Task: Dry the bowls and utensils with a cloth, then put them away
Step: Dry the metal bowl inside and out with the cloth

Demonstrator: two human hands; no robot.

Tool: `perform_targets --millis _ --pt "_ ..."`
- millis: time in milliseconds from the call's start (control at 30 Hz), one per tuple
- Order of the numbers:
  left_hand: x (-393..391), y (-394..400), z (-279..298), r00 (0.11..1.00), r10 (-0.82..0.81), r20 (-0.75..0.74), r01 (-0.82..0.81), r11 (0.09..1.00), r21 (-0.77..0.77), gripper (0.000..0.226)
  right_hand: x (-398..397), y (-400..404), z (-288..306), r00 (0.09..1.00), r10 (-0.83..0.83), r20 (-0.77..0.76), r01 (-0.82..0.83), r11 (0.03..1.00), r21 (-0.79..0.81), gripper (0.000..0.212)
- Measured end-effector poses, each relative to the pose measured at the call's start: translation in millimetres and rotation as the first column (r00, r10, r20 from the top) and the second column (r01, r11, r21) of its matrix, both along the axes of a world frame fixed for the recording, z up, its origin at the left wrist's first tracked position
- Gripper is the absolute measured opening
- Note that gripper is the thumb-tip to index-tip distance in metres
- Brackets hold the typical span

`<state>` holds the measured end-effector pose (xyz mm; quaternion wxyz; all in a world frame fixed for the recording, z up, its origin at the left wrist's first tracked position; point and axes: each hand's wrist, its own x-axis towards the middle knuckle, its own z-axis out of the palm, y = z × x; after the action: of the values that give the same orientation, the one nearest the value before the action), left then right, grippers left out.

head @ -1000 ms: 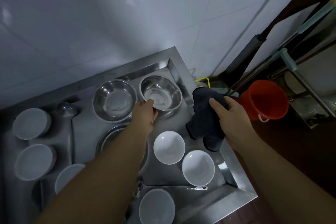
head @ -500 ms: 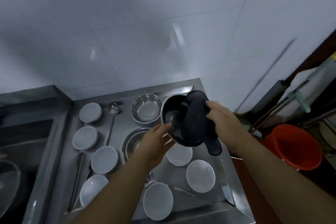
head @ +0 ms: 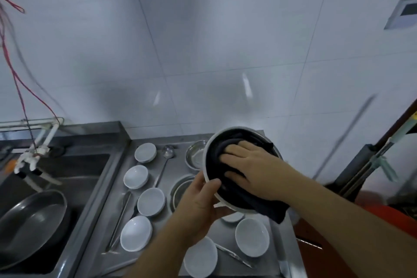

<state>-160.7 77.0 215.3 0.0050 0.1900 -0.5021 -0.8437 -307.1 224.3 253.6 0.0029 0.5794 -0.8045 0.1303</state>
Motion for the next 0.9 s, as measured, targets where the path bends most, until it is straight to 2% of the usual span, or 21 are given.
perform_targets --millis 100,267,400,533,633,700,800,833,900 --pt "-1.1 0.8 14.8 0.995 0.044 -0.086 -0.05 0.996 -0.069 0.055 4.6 -10.5 2.2 0.984 -0.168 -0.063 0.166 0.985 -0.042 0.047" --pt "-7.5 -11.0 36.5 0.972 0.069 -0.223 -0.094 0.99 -0.106 0.055 10.0 -38.3 4.3 0.899 -0.417 0.138 0.433 0.892 -0.126 0.043" --pt "-9.2 -29.8 42.6 0.969 0.09 -0.231 -0.121 0.985 -0.124 0.054 20.3 -61.1 14.4 0.795 -0.504 0.337 0.558 0.826 -0.082 0.021" --pt "-6.4 -50.5 41.1 0.97 0.093 -0.226 -0.135 0.975 -0.177 0.049 39.0 -72.8 22.3 0.787 -0.396 0.473 0.479 0.875 -0.065 0.012" --pt "0.0 -65.3 34.3 0.985 0.08 -0.156 -0.109 0.975 -0.192 0.056 55.9 -80.4 25.8 0.751 -0.214 0.624 0.334 0.939 -0.08 0.025" --pt "4.3 -75.0 34.0 0.991 0.04 -0.128 -0.062 0.983 -0.175 0.061 60.8 -85.1 25.1 0.719 -0.14 0.681 0.301 0.946 -0.123 0.025" --pt "9.8 -83.5 35.7 0.997 0.0 -0.076 -0.008 0.993 -0.117 0.036 59.7 -94.7 17.5 0.788 -0.107 0.606 0.291 0.933 -0.213 0.016" --pt "11.8 -83.8 36.3 0.998 0.005 -0.059 -0.01 0.996 -0.091 0.028 57.5 -99.2 15.6 0.833 -0.114 0.542 0.283 0.929 -0.239 0.013" --pt "15.3 -82.5 34.6 0.999 0.036 -0.038 -0.038 0.999 -0.036 0.027 50.6 -108.5 14.9 0.92 -0.152 0.362 0.258 0.929 -0.265 0.01"
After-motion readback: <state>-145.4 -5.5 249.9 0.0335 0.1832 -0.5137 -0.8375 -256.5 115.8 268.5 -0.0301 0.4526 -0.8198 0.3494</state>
